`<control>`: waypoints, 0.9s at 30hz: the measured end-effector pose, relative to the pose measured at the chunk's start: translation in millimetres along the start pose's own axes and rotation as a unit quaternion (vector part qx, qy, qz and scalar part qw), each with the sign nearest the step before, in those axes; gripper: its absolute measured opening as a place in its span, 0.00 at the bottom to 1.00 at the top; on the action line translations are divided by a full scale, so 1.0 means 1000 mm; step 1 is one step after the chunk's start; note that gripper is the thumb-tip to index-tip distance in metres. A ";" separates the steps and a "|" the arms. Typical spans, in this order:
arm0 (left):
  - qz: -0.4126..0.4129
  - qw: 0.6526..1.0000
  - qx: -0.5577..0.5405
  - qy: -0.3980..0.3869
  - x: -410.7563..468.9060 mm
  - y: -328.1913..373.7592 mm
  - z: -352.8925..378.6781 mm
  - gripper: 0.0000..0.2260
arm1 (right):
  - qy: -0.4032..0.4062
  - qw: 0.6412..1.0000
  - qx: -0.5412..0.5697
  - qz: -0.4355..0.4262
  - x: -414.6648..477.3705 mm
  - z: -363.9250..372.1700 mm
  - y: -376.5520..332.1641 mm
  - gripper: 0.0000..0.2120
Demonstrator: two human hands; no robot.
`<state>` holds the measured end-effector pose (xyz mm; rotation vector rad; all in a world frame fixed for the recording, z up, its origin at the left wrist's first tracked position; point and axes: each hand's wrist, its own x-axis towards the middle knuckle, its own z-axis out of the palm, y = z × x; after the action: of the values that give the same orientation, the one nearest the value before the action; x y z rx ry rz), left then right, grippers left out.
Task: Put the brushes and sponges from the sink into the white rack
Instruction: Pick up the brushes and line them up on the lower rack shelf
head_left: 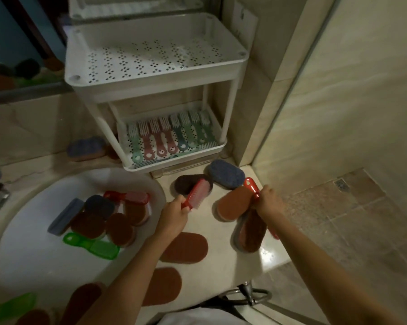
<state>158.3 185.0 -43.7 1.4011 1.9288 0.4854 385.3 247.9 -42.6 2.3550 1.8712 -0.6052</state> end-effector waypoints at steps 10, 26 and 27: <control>-0.028 0.964 -0.260 0.042 -0.004 0.022 -0.019 0.12 | 0.028 0.994 -0.087 -0.057 -0.006 -0.014 -0.013 0.16; -0.015 0.907 -0.415 0.071 0.002 0.038 -0.053 0.13 | 0.061 0.921 -0.155 -0.354 -0.058 -0.042 -0.116 0.17; -0.023 0.903 -0.421 0.076 0.001 0.035 -0.056 0.11 | 0.064 0.915 -0.143 -0.371 -0.060 -0.041 -0.123 0.17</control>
<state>141.2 203.7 17.1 0.7550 1.5344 1.2518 268.5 235.7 38.4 1.4887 2.6906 -0.1777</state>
